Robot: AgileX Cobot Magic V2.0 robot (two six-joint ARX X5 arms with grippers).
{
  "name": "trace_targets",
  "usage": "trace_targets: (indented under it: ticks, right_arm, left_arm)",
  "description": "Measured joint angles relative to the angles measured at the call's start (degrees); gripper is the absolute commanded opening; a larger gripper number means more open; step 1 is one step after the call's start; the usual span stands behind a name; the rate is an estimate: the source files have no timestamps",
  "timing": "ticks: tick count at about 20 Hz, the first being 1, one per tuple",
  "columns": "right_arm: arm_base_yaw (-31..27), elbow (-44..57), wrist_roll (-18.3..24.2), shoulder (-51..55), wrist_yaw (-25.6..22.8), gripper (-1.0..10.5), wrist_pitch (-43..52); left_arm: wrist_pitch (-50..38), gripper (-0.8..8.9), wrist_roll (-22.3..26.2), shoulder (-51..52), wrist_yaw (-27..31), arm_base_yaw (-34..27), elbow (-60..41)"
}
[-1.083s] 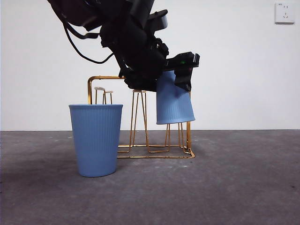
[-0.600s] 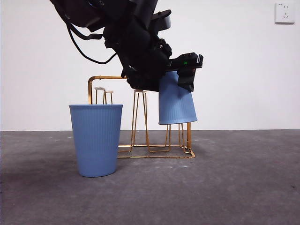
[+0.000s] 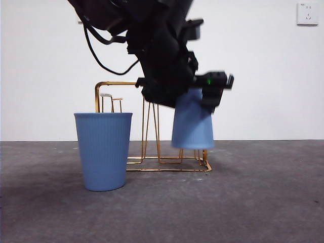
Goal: Pick up cup 1,put cup 1 in the cup rack,pick up cup 2,put cup 2 in the cup rack
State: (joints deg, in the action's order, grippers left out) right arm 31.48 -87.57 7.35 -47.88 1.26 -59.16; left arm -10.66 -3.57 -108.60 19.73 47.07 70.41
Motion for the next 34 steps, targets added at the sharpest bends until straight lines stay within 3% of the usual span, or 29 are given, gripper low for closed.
trace_targets:
  ticks: [11,14,16,27,34]
  right_arm:
    - [0.0,0.0,0.0,0.0,0.0,2.5,-0.9]
    - [0.0,0.0,0.0,0.0,0.0,2.5,-1.1]
    - [0.0,0.0,0.0,0.0,0.0,2.5,-1.1]
    - [0.0,0.0,0.0,0.0,0.1,2.5,-1.2]
    - [0.0,0.0,0.0,0.0,0.2,2.5,-1.2]
  left_arm:
    - [0.5,0.22,-2.0,-0.1,0.9,0.0,0.2]
    - [0.5,3.72,-2.0,-0.1,0.8,0.0,0.2]
    - [2.2,4.74,-2.0,-0.1,0.7,0.0,1.2]
    - [18.4,4.77,-2.8,-0.1,-2.2,-0.2,9.7]
    - [21.0,4.77,-3.5,0.7,-2.3,-0.1,9.7]
